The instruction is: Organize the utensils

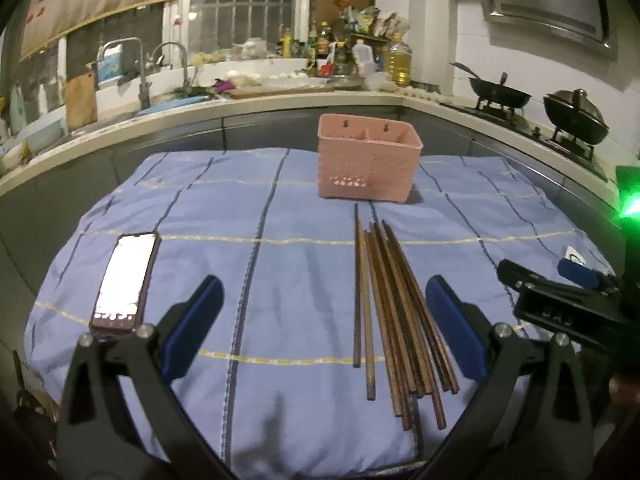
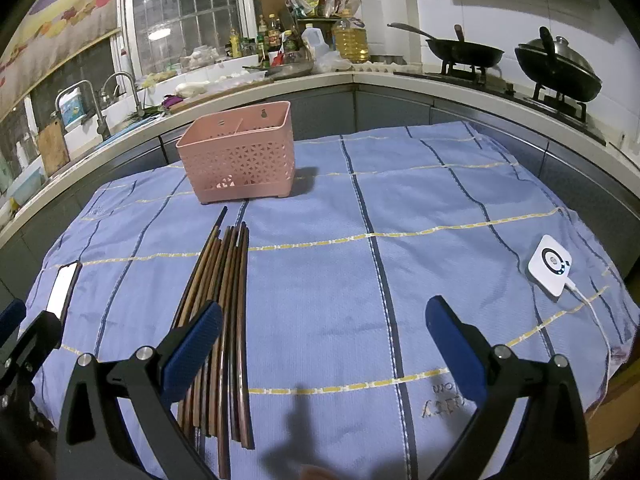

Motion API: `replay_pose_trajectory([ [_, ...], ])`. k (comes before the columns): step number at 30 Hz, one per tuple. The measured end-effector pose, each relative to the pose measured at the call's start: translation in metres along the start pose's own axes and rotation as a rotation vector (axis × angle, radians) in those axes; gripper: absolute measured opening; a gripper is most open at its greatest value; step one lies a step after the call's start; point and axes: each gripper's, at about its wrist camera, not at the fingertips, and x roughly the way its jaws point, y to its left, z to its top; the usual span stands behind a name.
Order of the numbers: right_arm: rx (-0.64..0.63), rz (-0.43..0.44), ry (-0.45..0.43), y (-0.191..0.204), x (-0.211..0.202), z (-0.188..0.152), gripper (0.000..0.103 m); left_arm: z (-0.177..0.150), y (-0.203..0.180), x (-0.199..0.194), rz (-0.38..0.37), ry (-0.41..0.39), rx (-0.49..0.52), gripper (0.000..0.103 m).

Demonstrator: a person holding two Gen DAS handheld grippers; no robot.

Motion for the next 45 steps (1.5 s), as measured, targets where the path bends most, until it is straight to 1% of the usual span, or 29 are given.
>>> replay_pose_trajectory([
  [7, 0.006, 0.002, 0.024, -0.001, -0.007, -0.004, 0.100, 0.000, -0.001, -0.006, -0.016, -0.006, 0.001, 0.097],
  [12, 0.010, -0.002, 0.036, 0.000, -0.012, -0.007, 0.100, 0.001, 0.000, -0.017, -0.016, -0.029, -0.007, 0.097],
  [15, 0.009, -0.009, 0.035, 0.001, -0.017, -0.008, 0.100, 0.001, 0.001, -0.021, -0.038, -0.036, -0.008, 0.097],
  [24, 0.005, -0.042, 0.021, 0.001, -0.032, -0.013, 0.100, 0.002, 0.005, -0.025, -0.052, -0.036, -0.031, 0.097],
  [29, 0.000, -0.051, 0.019, 0.003, -0.038, -0.016, 0.100, 0.002, 0.011, -0.024, -0.046, -0.027, -0.045, 0.097],
  [37, -0.016, -0.044, 0.019, 0.009, -0.040, -0.017, 0.100, 0.006, 0.028, -0.022, -0.005, -0.024, -0.084, 0.097],
  [42, 0.006, -0.021, 0.030, 0.008, -0.037, -0.018, 0.100, 0.009, 0.034, -0.012, -0.007, 0.014, -0.082, 0.097],
  [45, 0.032, 0.039, 0.052, 0.007, -0.033, -0.022, 0.100, 0.011, 0.031, 0.003, -0.052, 0.077, -0.049, 0.097],
])
